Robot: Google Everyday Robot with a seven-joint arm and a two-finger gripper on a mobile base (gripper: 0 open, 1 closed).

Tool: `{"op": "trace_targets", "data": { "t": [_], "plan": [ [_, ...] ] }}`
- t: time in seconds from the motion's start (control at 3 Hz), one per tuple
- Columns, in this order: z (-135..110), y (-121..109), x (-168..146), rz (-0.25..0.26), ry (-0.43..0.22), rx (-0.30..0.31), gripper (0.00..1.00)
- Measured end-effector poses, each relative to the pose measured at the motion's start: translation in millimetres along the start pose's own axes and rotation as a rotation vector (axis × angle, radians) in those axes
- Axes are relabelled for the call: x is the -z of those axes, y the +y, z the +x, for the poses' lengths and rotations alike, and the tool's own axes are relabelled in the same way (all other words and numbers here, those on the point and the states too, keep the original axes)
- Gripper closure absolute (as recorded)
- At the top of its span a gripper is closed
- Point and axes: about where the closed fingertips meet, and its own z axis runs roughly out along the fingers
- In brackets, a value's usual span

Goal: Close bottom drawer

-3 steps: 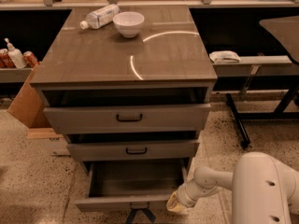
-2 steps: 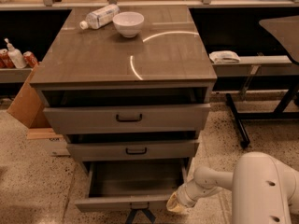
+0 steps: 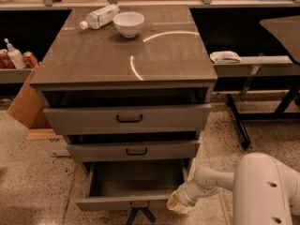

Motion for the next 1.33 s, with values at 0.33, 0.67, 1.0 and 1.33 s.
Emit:
{"op": "trace_targets", "data": {
  "t": [0.33,0.67,1.0,1.33],
  "plan": [
    [-10,-24,1,0.053,-0.033,0.021,1.0],
    [-10,-24,1,0.053,-0.033,0.021,1.0],
    [1,-38,-2,0.088,-0.047,0.019,1.0],
    [11,-52,-6,0.114,-0.063,0.022,1.0]
  ]
}}
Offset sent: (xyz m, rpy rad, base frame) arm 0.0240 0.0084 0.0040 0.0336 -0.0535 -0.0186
